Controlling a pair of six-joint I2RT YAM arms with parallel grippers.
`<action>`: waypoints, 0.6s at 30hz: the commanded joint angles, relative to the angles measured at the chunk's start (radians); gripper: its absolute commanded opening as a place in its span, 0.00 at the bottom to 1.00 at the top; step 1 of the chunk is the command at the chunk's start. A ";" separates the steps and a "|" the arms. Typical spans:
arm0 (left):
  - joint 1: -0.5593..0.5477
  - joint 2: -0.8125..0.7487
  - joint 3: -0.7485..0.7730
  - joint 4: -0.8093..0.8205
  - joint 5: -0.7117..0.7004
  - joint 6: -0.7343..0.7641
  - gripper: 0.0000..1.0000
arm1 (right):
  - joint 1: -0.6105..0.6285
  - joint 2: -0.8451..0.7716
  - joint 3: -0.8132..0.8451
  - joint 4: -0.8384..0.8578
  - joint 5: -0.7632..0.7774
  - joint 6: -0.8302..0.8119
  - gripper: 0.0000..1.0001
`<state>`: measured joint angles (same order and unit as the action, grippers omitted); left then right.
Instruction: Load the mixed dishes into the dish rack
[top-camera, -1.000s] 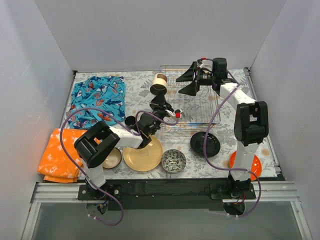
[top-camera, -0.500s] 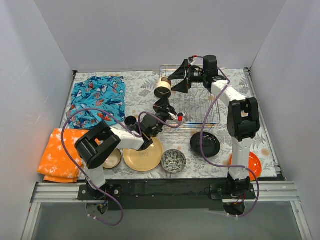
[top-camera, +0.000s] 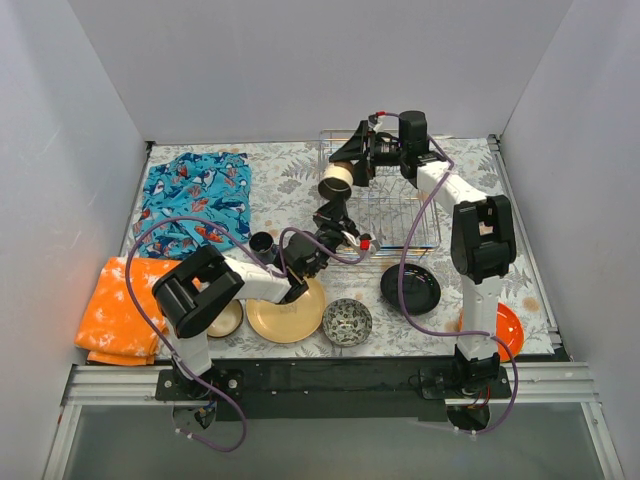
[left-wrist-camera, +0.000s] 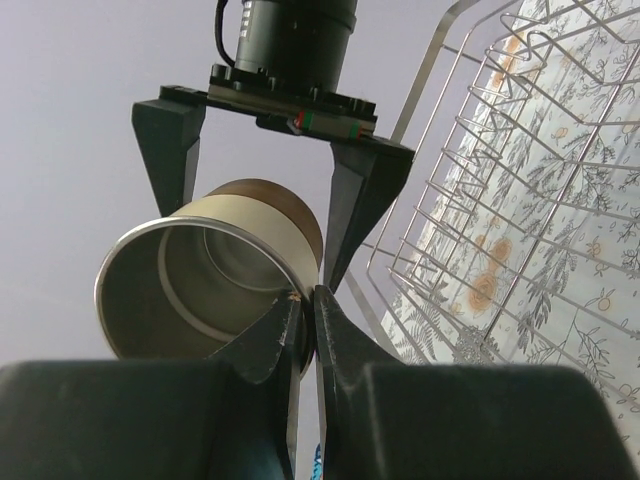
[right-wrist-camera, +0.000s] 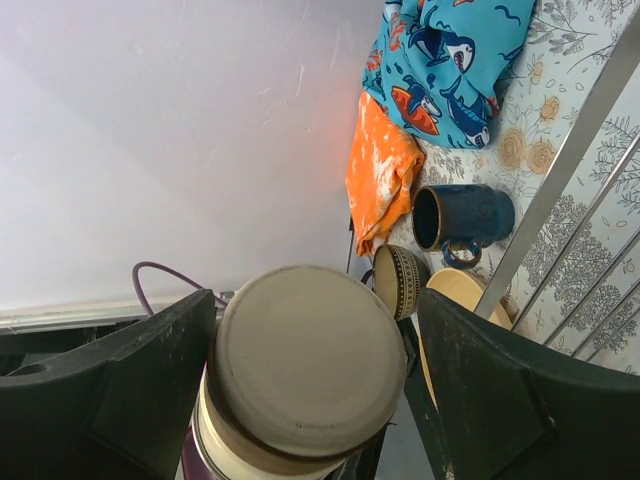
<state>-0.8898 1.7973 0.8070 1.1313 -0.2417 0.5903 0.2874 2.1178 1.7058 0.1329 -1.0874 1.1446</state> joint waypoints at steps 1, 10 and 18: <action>-0.006 0.019 0.014 0.104 0.030 0.034 0.00 | 0.010 -0.041 0.000 0.031 -0.037 -0.017 0.87; -0.008 0.043 0.027 0.140 0.004 0.040 0.00 | -0.013 -0.082 -0.040 -0.006 -0.034 -0.048 0.96; -0.005 0.088 0.040 0.174 -0.054 0.082 0.00 | -0.025 -0.105 -0.060 -0.032 -0.031 -0.066 0.94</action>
<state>-0.8932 1.8820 0.8165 1.2125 -0.2550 0.6373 0.2699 2.0762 1.6524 0.1097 -1.1019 1.1034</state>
